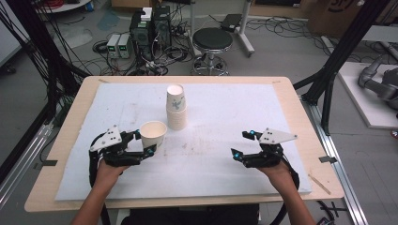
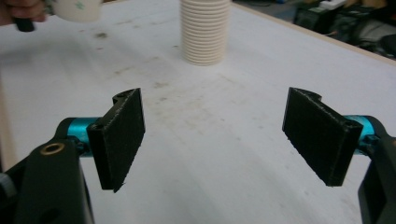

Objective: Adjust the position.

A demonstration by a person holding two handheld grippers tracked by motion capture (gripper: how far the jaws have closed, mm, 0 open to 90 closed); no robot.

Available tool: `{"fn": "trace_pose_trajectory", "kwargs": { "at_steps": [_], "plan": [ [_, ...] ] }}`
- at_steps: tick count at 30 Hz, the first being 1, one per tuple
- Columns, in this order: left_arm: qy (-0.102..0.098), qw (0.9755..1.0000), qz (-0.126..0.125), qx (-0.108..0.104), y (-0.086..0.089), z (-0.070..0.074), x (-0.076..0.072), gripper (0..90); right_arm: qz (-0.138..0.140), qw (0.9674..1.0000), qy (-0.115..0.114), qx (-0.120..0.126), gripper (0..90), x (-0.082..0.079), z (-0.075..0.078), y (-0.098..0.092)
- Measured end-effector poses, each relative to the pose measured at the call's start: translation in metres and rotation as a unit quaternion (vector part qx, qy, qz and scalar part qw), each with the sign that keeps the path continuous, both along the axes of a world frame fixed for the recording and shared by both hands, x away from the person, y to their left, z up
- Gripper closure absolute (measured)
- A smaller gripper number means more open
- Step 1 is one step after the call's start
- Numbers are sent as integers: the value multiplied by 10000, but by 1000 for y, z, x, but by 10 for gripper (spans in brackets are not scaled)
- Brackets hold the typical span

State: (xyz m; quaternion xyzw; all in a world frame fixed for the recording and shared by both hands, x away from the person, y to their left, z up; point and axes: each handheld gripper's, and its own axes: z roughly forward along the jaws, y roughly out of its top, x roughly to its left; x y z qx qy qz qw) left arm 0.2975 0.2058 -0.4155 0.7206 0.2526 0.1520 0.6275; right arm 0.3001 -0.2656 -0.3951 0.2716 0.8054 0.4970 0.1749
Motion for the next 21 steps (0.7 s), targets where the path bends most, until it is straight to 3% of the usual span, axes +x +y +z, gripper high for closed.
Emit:
{"fn": "trace_pose_trajectory", "kwargs": {
  "at_steps": [1, 3, 10, 14, 21],
  "plan": [
    [-43, 9998, 151, -83, 5, 0, -1, 339, -103, 9999, -50, 43, 216, -1, -3, -4],
    [-71, 9997, 210, -111, 8, 0, -1, 339, -241, 9996, -34, 157, 216, -2, -9, -10],
    [-226, 9977, 594, -249, 20, -3, -7, 338, -461, 9988, -105, 99, 216, -4, -14, -19],
    [-306, 9952, 874, -319, 29, -5, -8, 338, -608, 9980, -96, 157, 216, -5, -16, -24],
    [-304, 9933, 1057, -364, 39, -6, -8, 338, -672, 9973, -173, 223, 217, -3, -15, -25]
  ]
}}
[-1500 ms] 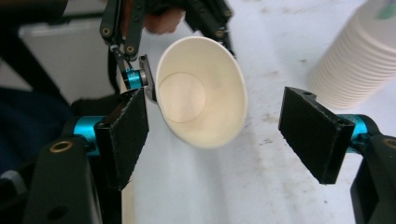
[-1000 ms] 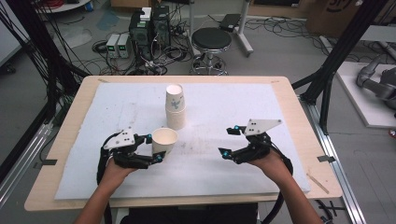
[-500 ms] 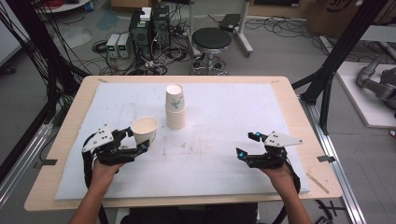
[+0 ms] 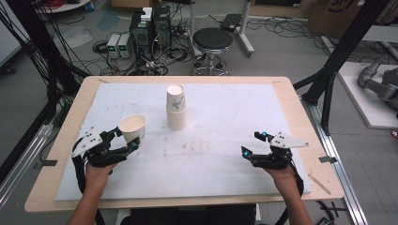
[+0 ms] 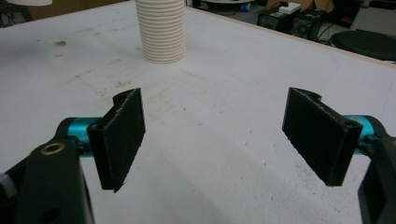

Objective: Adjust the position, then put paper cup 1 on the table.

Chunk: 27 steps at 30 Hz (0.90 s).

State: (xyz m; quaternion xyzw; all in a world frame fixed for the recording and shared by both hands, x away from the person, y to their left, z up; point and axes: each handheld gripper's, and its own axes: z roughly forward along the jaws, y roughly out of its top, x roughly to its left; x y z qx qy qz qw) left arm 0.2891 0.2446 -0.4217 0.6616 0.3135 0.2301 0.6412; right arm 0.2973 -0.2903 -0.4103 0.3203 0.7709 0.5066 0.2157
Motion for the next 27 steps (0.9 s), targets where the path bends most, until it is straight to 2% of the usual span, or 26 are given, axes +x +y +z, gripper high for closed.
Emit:
{"fn": "trace_pose_trajectory", "kwargs": {
  "at_steps": [14, 19, 22, 25, 27],
  "plan": [
    [-47, 9996, 289, -33, 10, -1, 2, 332, 47, 10000, 51, -44, 217, -2, -1, 4],
    [-17, 9986, 534, 5, 23, -3, 5, 333, 57, 9999, 72, -61, 217, 0, -2, 7],
    [37, 9968, 789, 89, 32, -6, 6, 334, 88, 9999, 65, -61, 217, 0, -2, 9],
    [220, 9936, 1060, 331, 38, -13, 11, 332, 97, 9999, 42, -83, 217, 0, -2, 10],
    [324, 9917, 1193, 366, 42, -16, 14, 332, 127, 9998, 66, -103, 218, -1, -3, 10]
  ]
}}
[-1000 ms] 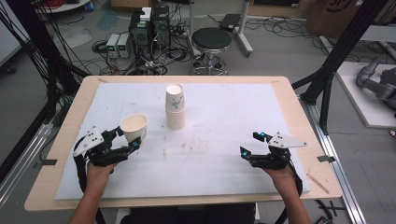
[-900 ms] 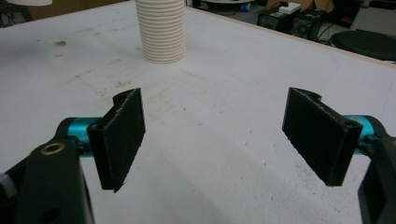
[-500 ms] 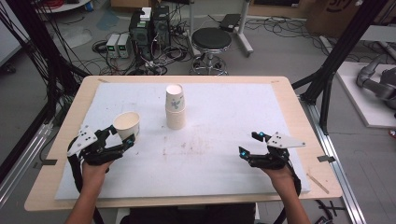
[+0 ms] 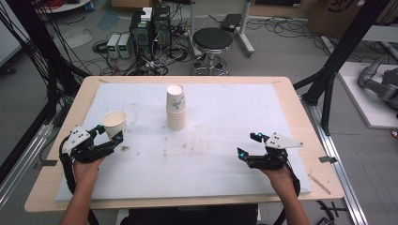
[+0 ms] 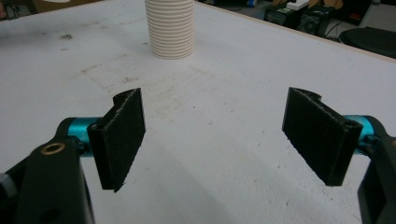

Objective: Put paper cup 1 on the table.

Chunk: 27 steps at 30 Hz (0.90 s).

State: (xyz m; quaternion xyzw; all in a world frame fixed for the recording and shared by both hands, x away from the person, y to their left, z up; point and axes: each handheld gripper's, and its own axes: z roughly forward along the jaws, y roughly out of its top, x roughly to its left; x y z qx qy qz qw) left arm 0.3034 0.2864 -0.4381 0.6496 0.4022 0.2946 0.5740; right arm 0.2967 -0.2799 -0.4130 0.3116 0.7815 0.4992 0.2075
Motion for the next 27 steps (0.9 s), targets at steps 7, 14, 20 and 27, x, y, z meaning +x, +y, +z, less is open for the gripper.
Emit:
{"fn": "trace_pose_trajectory", "kwargs": {
  "at_steps": [7, 14, 20, 27],
  "plan": [
    [246, 9992, 176, 255, -5, -7, 4, 333, 50, 10000, 18, -32, 218, -5, -1, 0],
    [575, 9963, 314, 552, -11, -13, 6, 333, 98, 10000, -9, -17, 218, -8, 0, -1],
    [901, 9905, 521, 897, -12, -16, 6, 337, 116, 9999, -12, -5, 218, -8, 0, -1],
    [1179, 9862, 652, 964, -9, -17, -3, 339, 154, 9999, -14, -7, 218, -8, 0, -1]
  ]
}}
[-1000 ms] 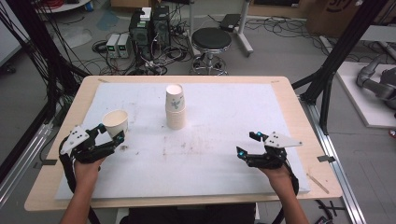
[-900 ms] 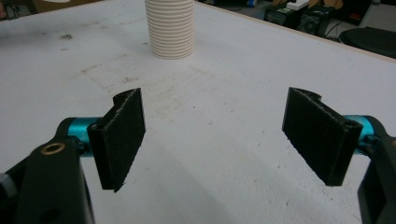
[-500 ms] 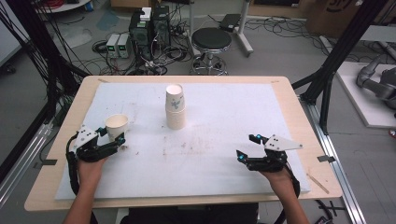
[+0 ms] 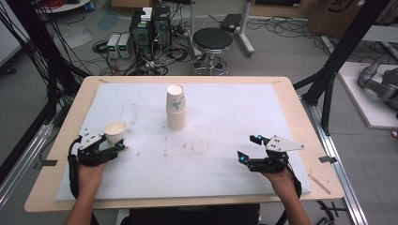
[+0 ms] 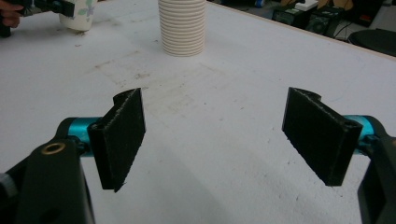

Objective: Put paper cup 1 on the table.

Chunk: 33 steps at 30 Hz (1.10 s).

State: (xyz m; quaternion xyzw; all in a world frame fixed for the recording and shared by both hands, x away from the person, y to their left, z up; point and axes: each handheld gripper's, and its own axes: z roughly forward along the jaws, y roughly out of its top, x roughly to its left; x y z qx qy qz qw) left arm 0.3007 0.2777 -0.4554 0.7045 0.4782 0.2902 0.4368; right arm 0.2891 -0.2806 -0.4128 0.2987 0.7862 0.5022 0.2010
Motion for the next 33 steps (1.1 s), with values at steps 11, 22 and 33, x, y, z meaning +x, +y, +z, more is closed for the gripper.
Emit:
{"fn": "trace_pose_trajectory", "kwargs": {
  "at_steps": [11, 22, 33],
  "plan": [
    [330, 9993, 157, 102, 0, 0, -7, 316, 41, 10000, 23, 17, 218, 0, 0, 2],
    [-125, 9988, 258, -399, 4, 17, -21, 185, 30, 10000, 24, 28, 218, 1, 0, 0],
    [-1483, 9874, 14, -546, -3, 45, -36, 176, -56, 10000, 63, 14, 218, 1, 0, -2]
  ]
}}
